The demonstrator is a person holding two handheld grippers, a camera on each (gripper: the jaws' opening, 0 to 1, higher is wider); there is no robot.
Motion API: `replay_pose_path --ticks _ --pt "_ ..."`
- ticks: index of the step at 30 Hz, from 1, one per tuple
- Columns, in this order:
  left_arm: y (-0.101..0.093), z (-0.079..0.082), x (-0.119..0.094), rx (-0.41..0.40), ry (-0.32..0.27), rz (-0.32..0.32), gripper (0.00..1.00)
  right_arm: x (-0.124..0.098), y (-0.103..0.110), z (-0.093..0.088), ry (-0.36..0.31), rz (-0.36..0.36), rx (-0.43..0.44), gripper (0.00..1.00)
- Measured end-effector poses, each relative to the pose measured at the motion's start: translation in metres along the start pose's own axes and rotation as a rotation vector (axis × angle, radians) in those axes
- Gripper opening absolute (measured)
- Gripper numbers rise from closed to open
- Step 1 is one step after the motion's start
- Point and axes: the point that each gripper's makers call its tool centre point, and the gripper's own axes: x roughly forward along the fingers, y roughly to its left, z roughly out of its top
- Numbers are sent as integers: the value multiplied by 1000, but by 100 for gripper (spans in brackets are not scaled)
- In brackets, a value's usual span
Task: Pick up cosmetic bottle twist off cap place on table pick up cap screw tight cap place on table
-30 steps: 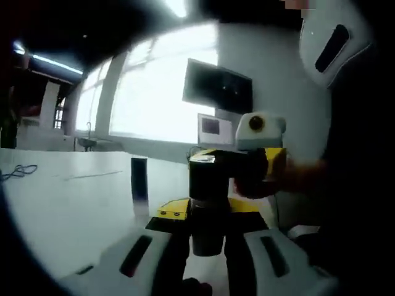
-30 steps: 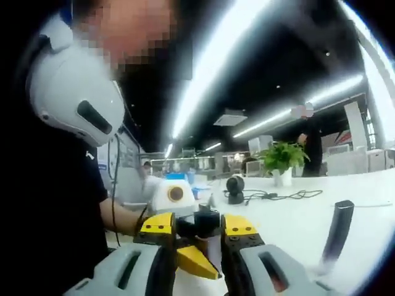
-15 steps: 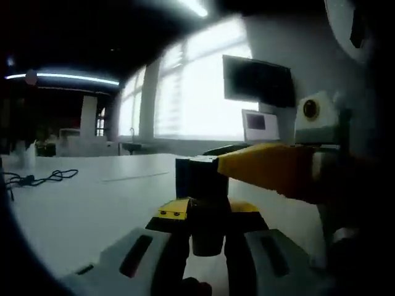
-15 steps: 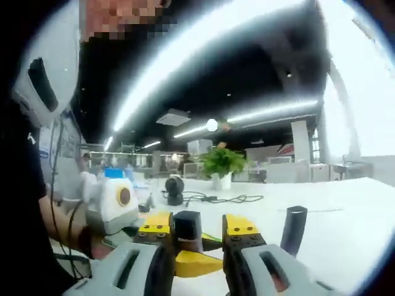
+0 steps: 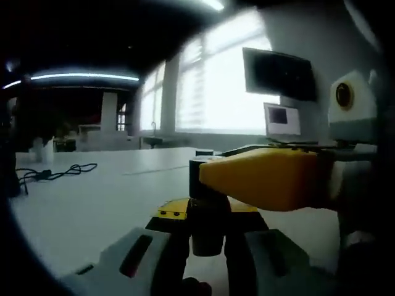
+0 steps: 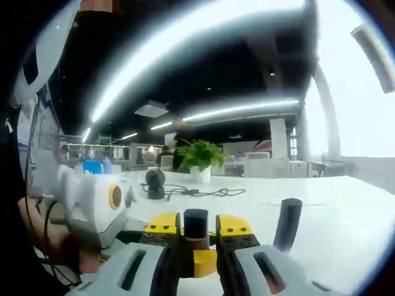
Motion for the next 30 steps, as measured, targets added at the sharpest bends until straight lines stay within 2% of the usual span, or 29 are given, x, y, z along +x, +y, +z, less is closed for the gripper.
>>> replay_pose_path --ticks 8,11,15,23,30 --pt "1 0 0 15 -4 34 10 6 0 -5 18 -8 -6 15" --pt "1 1 0 19 -6 43 10 7 -1 -6 28 -15 -22 9" --pt "1 -1 0 7 -1 36 10 8 0 -8 32 -10 -29 9" --pt "-6 1 -3 -4 -9 -54 10 4 3 -7 30 41 -23 9" --pt "-20 6 -13 -39 -18 -225 10 -4 14 -2 43 194 5 9"
